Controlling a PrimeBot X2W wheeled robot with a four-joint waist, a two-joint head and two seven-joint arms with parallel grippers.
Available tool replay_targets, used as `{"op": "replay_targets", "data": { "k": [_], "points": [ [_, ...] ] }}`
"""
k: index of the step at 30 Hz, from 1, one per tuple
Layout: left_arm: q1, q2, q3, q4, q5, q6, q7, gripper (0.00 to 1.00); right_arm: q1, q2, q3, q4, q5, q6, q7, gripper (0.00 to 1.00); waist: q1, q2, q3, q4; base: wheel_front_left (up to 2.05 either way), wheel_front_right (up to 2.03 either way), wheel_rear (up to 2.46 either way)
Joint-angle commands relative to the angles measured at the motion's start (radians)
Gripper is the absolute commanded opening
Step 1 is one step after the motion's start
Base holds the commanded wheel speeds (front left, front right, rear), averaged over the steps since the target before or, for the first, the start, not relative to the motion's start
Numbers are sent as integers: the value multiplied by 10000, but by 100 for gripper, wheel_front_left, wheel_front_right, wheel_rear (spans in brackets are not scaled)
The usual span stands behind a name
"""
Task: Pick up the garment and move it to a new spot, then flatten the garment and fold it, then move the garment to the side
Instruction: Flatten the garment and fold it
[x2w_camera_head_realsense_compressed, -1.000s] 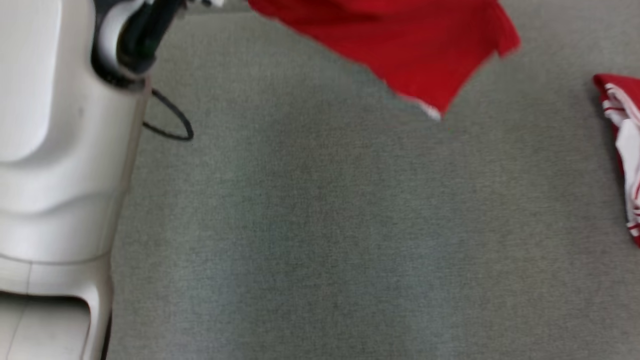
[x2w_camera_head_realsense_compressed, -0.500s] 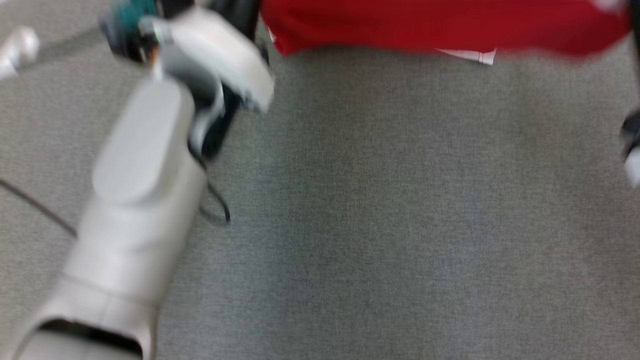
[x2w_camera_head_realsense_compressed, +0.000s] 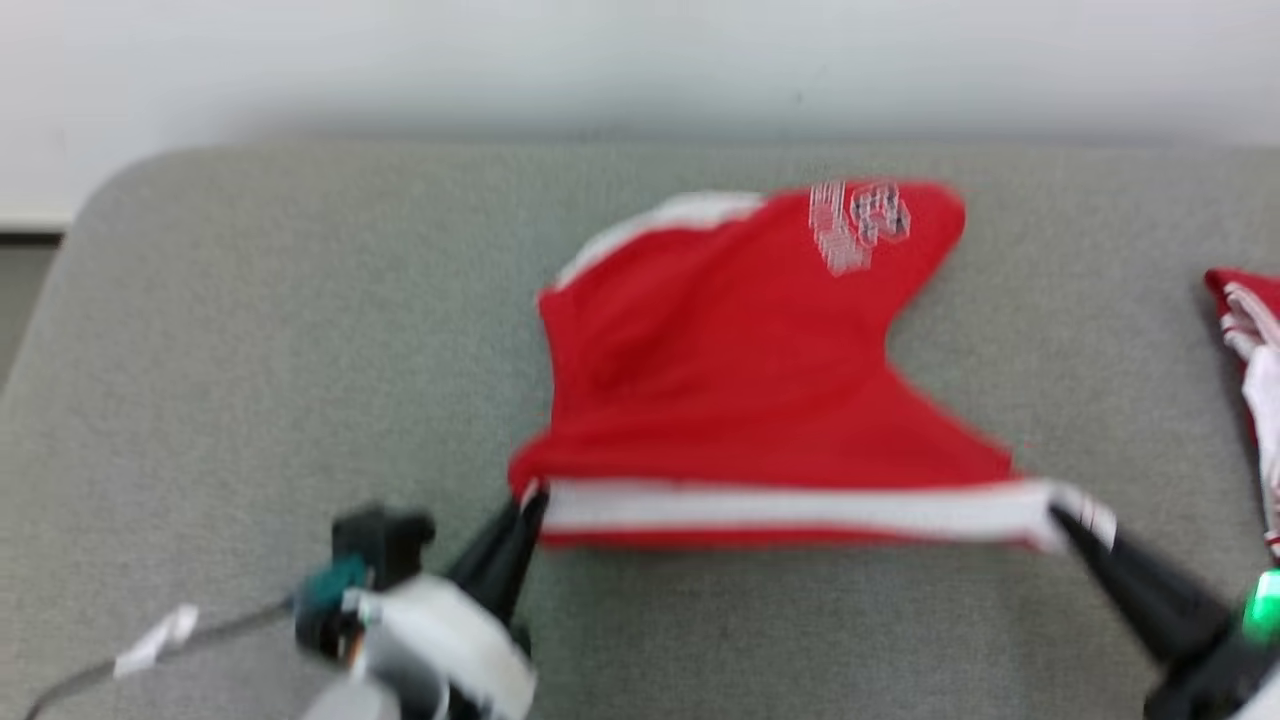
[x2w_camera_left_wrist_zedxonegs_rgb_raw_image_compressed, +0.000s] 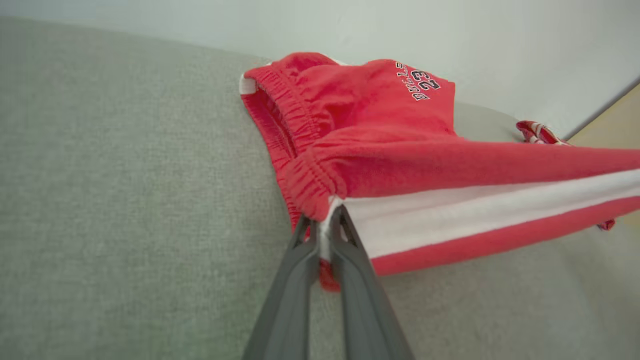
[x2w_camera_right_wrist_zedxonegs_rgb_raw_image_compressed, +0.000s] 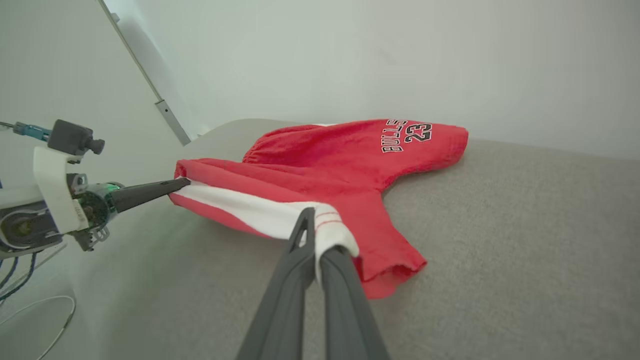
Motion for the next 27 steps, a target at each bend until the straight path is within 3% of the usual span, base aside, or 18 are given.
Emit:
{"op": "replay_targets", "data": {
  "k": [1,8,16,21,27],
  "points": [
    [321,110,70,-154,-169,64,54,0,317,-89,45,-52,-7,-27,-38,0,2,0,-541,27,0,0,0],
    [3294,694,-1,-2459,-921,565,917,0,2662,-560,374,-785,333,-27,-34,0,2,0,-1484,7,0,0,0],
    [5336,1349,-45,-4451,-1663,1026,1989,0,4329,-1157,446,-1496,587,-27,123,0,2,0,-2003,-67,0,0,0],
    [5795,1500,-125,-5364,-2082,1134,2522,0,4593,-1590,-56,-2047,1096,-27,180,0,2,0,-1924,-28,0,0,0],
    [4814,1032,183,-5851,-2653,1316,2878,0,3455,-1522,-777,-2023,1543,-27,562,0,2,0,-1295,239,0,0,0]
  ]
}}
